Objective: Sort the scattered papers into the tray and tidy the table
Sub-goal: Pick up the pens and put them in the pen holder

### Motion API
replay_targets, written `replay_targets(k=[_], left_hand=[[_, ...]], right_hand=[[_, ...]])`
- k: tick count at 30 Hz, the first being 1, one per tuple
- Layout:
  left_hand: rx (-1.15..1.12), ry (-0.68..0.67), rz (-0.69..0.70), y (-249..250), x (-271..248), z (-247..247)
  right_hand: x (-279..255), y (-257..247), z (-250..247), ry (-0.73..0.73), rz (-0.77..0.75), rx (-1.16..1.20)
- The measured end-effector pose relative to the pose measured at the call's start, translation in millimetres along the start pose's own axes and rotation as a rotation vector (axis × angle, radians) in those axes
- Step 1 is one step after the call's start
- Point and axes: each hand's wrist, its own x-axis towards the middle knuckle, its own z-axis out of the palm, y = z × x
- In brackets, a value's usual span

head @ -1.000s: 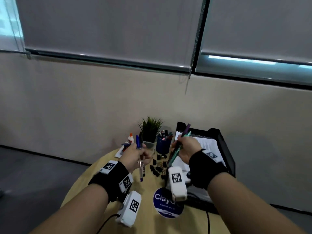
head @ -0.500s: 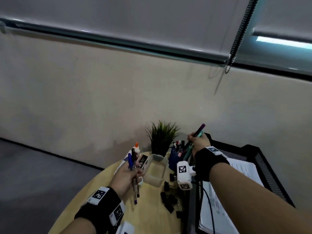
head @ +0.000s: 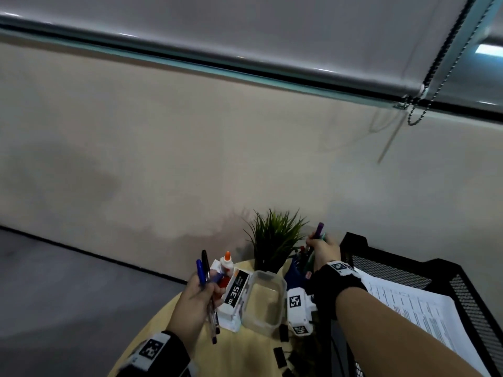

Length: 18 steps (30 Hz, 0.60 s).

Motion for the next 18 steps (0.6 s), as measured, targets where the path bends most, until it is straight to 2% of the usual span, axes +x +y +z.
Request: replay_targets(k=[6,10,12,18], left_hand=[[-0.048,-0.032,-0.034,8.4,14.2,18.9],[-0.062,-0.067,-0.055,9.2,18.8,33.8],[-0.066,-0.095,-0.051,12.2,19.5,41.8],[0.039,-0.12,-0.02,19.1,24.2,56.2]], right_hand=[[1.5,-3.6,-7.7,0.077,0.042,-0.469],[-1.7,-19.2,-9.7,-0.038,0.089,-0.778],[-0.8,-23.1,-10.0,-0.11,0.092,-0.805],[-6.5,-40.2,-15.1,-0.032,0.014,-0.923]])
